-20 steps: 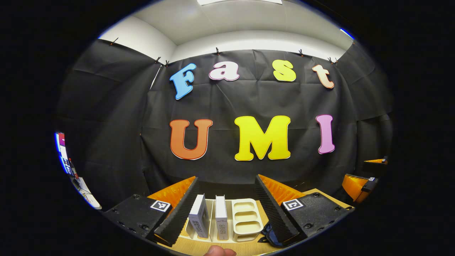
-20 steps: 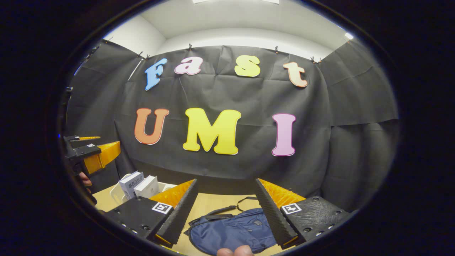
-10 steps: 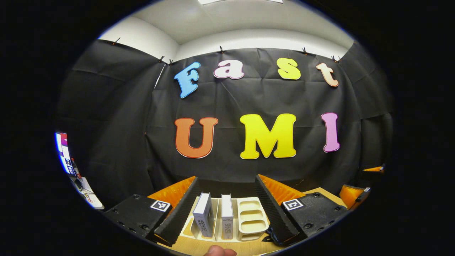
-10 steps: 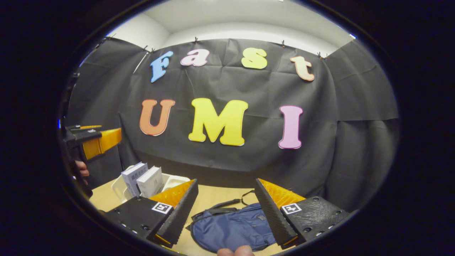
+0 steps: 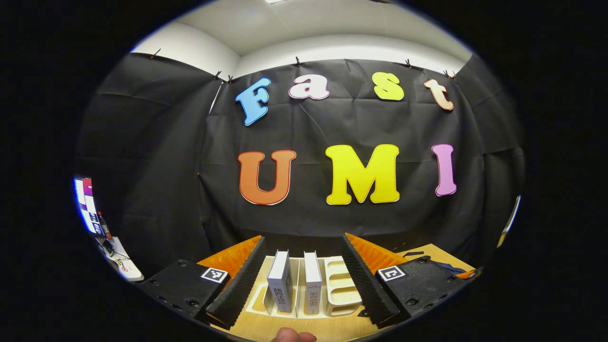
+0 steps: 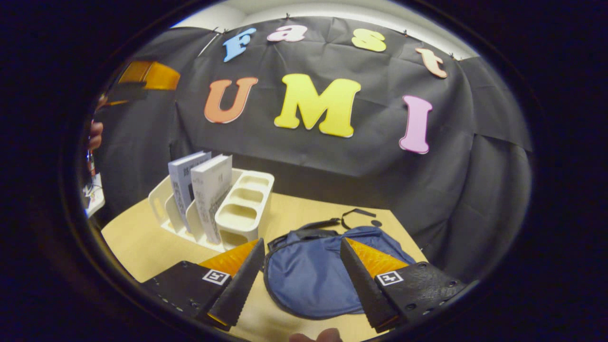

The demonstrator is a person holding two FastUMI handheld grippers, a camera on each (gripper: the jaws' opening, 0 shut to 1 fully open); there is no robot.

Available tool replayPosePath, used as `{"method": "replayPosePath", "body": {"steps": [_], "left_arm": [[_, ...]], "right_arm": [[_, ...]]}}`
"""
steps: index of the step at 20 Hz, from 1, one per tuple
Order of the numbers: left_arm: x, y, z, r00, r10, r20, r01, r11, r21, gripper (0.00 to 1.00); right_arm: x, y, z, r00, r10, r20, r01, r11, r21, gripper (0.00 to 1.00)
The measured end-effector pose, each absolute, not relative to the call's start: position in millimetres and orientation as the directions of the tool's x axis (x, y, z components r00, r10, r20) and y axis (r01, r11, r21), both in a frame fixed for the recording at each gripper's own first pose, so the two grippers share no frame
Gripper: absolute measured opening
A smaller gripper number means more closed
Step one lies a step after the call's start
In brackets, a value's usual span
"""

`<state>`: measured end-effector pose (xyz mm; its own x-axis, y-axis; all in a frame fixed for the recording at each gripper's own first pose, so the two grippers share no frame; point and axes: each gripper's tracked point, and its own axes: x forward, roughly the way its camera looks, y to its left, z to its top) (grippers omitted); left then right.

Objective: Open the schoolbag, grab two books from the bookshelf and put them into the schoolbag.

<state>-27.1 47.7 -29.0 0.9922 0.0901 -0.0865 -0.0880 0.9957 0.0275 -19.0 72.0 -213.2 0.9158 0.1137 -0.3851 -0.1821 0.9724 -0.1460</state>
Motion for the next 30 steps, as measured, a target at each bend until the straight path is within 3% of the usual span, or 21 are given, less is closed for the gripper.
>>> {"method": "replayPosePath", "body": {"steps": [6, 12, 23, 27, 30], "left_arm": [[-41.0, 63.2, -27.2, 0.989, 0.123, -0.087, -0.118, 0.991, 0.060, 0.99], [-56.5, 84.9, -29.0, 0.979, 0.181, -0.099, -0.172, 0.981, 0.087, 0.98], [-65.4, 100.8, -38.8, 0.965, 0.226, -0.135, -0.214, 0.972, 0.094, 0.98], [-67.5, 101.4, -40.2, 0.963, 0.231, -0.139, -0.219, 0.971, 0.090, 0.98], [-68.5, 101.8, -40.9, 0.963, 0.230, -0.144, -0.219, 0.972, 0.088, 0.99]], "right_arm": [[-19.9, 98.1, -298.4, 0.849, 0.145, -0.508, -0.284, 0.937, -0.205, 0.96], [-12.1, 98.5, -356.7, 0.805, 0.096, -0.585, -0.298, 0.919, -0.259, 0.96], [14.4, 73.9, -377.9, 0.823, -0.056, -0.565, -0.168, 0.927, -0.336, 0.98], [25.8, 66.1, -377.9, 0.836, -0.096, -0.540, -0.125, 0.926, -0.357, 0.92], [30.1, 67.7, -393.6, 0.807, -0.091, -0.584, -0.133, 0.935, -0.329, 0.88]]}}
